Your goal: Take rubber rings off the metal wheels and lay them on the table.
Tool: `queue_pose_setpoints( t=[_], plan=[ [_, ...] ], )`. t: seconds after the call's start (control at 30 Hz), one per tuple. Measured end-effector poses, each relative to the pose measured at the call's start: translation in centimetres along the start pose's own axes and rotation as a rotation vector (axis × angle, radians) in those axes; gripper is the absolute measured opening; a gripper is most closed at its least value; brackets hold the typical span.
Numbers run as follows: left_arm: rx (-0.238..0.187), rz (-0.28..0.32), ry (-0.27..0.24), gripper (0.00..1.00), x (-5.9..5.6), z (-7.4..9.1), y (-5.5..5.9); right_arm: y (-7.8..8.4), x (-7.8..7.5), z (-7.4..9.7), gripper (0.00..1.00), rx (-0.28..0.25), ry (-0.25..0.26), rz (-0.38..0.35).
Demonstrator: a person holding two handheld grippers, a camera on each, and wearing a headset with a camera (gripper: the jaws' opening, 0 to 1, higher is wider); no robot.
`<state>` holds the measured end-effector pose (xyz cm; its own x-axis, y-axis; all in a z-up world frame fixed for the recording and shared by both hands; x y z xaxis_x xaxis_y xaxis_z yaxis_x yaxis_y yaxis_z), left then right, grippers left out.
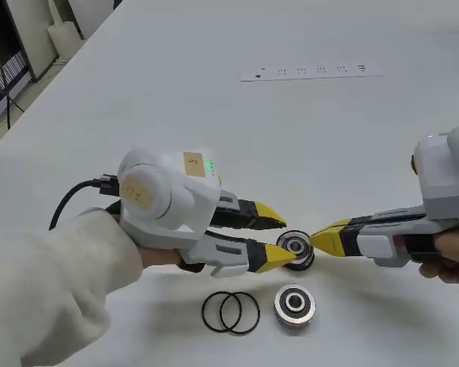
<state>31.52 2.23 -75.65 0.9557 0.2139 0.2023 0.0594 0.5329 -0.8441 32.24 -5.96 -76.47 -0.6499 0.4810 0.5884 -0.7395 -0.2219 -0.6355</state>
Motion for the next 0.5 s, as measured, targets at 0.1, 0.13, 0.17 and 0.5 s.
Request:
queue_pose_setpoints(
  t=[0.1, 0.13, 0.17, 0.5],
  plan=[
    [-0.003, -0.002, -0.004, 0.29, 0.1, 0.4, -0.2, -0.1, 0.0, 0.1, 0.0, -0.005, 0.003, 0.004],
    [-0.006, 0.0, -0.005, 0.3, 0.1, 0.7, -0.4, -0.2, 0.1, 0.2, 0.0, -0.008, 0.002, 0.002],
    [-0.007, 0.0, -0.007, 0.31, 0.2, 0.8, -0.4, -0.3, 0.1, 0.2, 0.0, -0.01, 0.002, 0.002],
    [-0.014, 0.009, -0.044, 0.46, 0.7, 2.6, -1.3, -0.5, 0.3, 0.5, 0.0, -0.013, 0.005, 0.011]
  ],
)
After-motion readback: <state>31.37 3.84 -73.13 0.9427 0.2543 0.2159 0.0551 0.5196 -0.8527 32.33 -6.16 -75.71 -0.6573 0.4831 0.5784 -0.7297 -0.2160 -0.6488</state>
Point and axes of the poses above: the centre of the closed fingertips' face, and the gripper's own axes: z roughly backward along the fingers, x roughly to its left, y roughly out of its underside, the point moved 4 cm from there along z, roughly backward along the fingers, and after that the axes turned 10 degrees about -z, right-handed, at the moved point
